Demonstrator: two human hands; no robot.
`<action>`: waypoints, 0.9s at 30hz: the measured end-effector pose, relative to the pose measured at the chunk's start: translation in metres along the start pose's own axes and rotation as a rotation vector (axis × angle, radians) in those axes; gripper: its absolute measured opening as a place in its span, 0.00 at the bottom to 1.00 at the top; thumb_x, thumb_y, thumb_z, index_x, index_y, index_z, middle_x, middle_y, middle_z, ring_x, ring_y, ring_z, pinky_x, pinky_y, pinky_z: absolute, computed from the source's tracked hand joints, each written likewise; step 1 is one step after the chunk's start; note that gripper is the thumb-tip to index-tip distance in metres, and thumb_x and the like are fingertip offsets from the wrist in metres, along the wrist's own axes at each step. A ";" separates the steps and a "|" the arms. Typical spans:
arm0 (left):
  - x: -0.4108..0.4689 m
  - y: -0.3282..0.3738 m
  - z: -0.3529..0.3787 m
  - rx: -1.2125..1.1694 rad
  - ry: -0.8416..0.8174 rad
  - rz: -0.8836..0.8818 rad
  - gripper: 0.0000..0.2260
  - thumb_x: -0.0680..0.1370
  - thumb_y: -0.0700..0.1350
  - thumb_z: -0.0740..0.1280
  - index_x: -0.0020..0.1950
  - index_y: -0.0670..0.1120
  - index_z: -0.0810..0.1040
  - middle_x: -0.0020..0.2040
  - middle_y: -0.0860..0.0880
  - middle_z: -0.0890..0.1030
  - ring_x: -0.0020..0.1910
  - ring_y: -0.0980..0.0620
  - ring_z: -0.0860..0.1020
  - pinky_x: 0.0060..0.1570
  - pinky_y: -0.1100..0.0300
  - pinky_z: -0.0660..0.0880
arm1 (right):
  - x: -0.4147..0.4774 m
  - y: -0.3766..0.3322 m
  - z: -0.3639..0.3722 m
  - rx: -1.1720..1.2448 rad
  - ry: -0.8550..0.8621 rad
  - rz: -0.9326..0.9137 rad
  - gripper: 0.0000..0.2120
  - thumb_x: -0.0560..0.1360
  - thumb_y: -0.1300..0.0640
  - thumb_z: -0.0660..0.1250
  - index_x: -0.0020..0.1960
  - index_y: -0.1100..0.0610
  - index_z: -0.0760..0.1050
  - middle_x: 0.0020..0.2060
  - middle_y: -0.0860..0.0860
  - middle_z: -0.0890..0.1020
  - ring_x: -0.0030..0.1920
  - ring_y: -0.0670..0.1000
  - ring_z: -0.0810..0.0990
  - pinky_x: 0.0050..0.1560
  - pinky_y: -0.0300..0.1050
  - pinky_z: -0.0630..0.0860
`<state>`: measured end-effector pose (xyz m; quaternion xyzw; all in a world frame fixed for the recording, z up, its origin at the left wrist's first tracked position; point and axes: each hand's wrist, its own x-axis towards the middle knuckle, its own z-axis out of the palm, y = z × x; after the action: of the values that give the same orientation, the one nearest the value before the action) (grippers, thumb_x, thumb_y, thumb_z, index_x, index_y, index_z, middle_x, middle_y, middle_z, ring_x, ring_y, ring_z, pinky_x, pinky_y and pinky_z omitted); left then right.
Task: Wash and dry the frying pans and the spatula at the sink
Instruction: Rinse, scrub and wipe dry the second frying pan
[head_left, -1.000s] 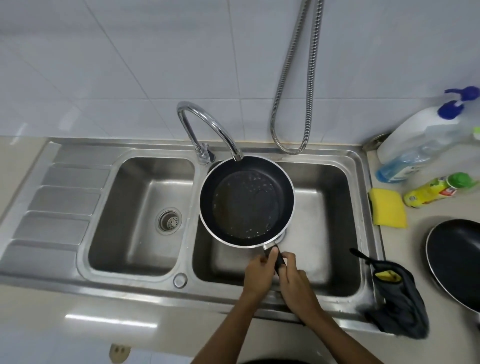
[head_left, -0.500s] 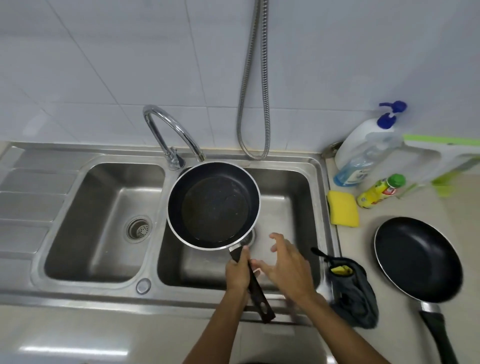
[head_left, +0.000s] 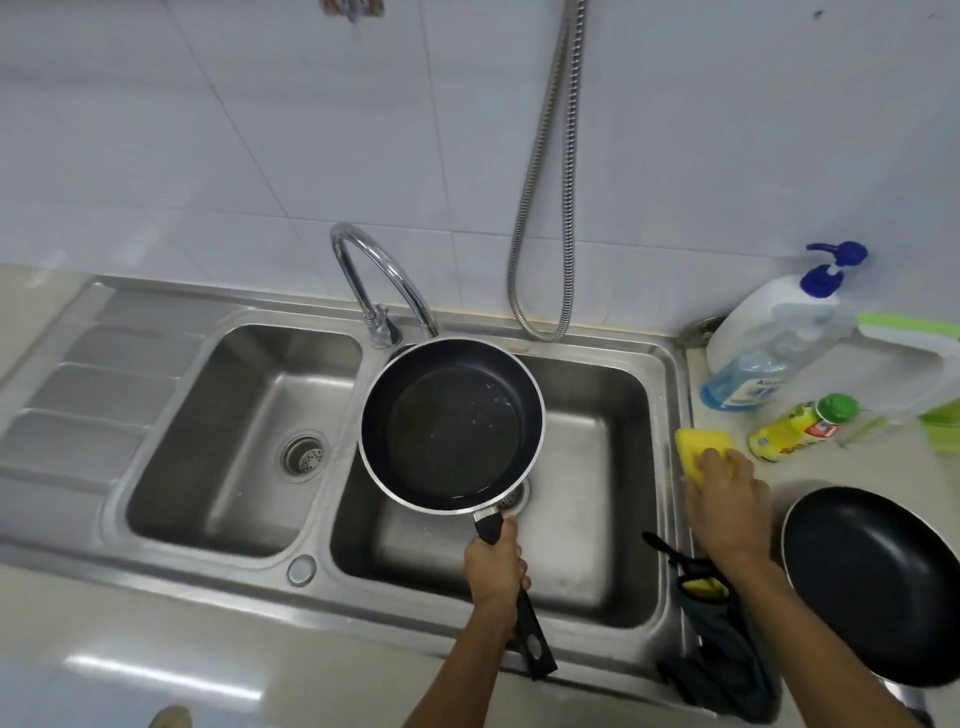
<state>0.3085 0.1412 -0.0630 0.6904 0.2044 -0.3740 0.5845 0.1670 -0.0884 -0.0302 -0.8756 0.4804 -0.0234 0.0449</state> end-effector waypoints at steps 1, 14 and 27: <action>0.001 0.000 0.000 -0.004 -0.003 -0.010 0.18 0.81 0.42 0.67 0.33 0.44 0.67 0.23 0.48 0.64 0.20 0.52 0.62 0.20 0.65 0.60 | 0.001 -0.003 -0.003 0.012 -0.013 0.005 0.15 0.72 0.59 0.76 0.53 0.60 0.74 0.55 0.67 0.75 0.47 0.69 0.76 0.46 0.63 0.77; -0.014 0.006 -0.005 0.032 0.044 -0.002 0.14 0.81 0.42 0.67 0.37 0.41 0.71 0.26 0.46 0.68 0.18 0.55 0.67 0.19 0.64 0.65 | -0.009 -0.186 0.017 0.178 -0.135 -0.724 0.25 0.70 0.58 0.71 0.67 0.51 0.76 0.63 0.57 0.76 0.49 0.62 0.76 0.49 0.58 0.79; 0.006 -0.010 -0.003 0.139 0.116 -0.036 0.13 0.79 0.51 0.71 0.43 0.42 0.81 0.31 0.51 0.80 0.26 0.57 0.77 0.27 0.67 0.72 | 0.039 -0.291 0.076 -0.102 -0.307 -0.927 0.24 0.81 0.52 0.64 0.76 0.45 0.66 0.80 0.52 0.62 0.74 0.64 0.65 0.68 0.59 0.69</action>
<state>0.3059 0.1457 -0.0744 0.7460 0.2237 -0.3572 0.5156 0.4390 0.0384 -0.0766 -0.9916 0.0286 0.1121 0.0569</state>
